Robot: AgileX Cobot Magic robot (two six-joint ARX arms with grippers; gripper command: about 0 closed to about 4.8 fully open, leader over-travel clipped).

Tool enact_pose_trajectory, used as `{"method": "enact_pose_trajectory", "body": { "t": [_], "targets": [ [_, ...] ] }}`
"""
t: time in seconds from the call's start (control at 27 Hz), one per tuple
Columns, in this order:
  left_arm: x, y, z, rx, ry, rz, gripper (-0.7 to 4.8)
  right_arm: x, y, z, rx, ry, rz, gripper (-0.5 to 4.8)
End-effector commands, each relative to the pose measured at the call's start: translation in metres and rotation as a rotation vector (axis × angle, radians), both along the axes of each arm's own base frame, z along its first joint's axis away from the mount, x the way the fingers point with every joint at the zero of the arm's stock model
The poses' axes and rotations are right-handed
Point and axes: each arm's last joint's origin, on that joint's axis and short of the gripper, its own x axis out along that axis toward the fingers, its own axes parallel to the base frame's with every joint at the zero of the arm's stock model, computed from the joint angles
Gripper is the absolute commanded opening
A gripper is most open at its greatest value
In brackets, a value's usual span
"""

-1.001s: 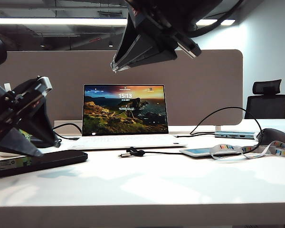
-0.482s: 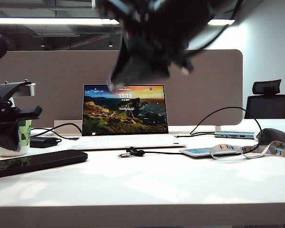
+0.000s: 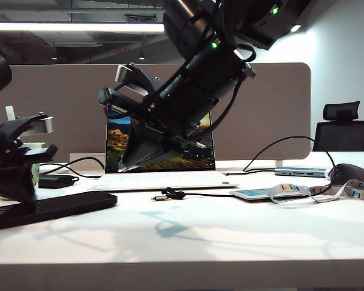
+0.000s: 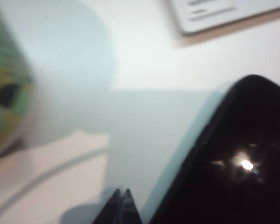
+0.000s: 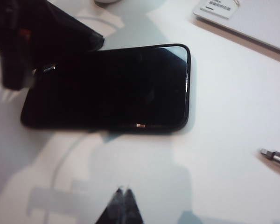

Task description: Pick up the black phone, pick up the charger plug, insert the charger plug into the phone's charging port, and finally place the connected phone back on the desk.

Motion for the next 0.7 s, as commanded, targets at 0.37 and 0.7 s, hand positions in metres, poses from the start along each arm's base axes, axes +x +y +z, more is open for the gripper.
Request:
{"method": "enact_pose_trajectory", "body": {
  "t": [0.37, 0.7],
  "targets": [
    [-0.007, -0.009, -0.001, -0.207, 0.075, -0.206, -0.06, 0.014, -0.021, -0.001, 0.014, 0.098, 0.025, -0.06],
    [-0.010, -0.033, -0.001, -0.215, 0.069, -0.302, -0.06, -0.017, 0.006, -0.010, -0.036, 0.109, 0.211, -0.06]
  ]
}}
